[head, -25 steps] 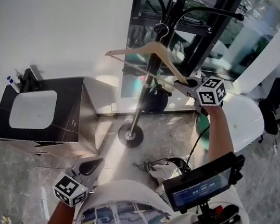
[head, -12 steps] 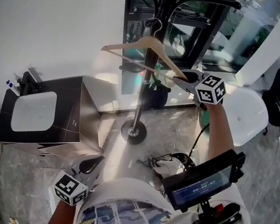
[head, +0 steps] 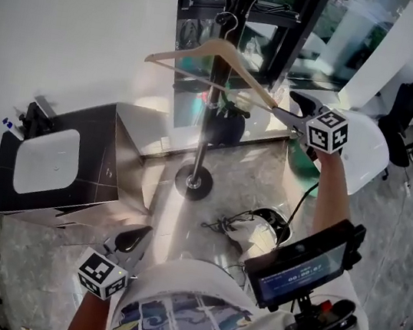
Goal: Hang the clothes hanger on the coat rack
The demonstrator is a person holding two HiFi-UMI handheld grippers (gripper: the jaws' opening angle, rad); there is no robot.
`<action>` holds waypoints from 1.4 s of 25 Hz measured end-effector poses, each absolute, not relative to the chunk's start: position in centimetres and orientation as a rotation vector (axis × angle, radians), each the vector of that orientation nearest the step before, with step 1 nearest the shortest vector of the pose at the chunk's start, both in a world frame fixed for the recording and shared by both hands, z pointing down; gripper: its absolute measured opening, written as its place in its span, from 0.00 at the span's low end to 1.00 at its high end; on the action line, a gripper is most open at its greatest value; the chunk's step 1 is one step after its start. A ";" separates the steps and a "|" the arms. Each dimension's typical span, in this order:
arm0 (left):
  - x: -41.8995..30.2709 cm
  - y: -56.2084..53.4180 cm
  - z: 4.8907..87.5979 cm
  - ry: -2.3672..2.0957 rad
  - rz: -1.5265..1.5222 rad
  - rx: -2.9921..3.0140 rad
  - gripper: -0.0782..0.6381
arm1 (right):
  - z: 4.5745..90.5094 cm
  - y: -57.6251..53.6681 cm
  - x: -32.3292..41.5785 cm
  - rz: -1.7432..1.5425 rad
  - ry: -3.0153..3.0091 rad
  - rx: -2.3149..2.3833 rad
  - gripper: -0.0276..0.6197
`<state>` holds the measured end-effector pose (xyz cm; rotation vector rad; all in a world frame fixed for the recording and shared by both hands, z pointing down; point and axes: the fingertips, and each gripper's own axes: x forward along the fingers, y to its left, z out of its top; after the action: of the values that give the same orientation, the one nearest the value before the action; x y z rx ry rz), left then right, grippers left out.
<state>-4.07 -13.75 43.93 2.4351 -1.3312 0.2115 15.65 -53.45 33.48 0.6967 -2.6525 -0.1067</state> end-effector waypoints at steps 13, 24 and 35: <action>-5.7 -6.9 43.8 -1.171 0.231 2.532 0.11 | 34.0 -39.2 20.4 -0.236 -2.513 1.114 0.53; -6.2 0.9 44.2 -1.092 0.222 2.543 0.11 | 37.3 -22.4 16.6 -0.252 -2.513 1.188 0.07; -5.7 6.1 45.0 -1.072 0.191 2.567 0.11 | 42.2 -8.3 9.8 -0.113 -2.636 1.016 0.05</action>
<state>-5.75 6.07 45.00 2.5669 -1.0723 0.1908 9.81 -8.31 42.24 1.0155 -2.6361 -0.1129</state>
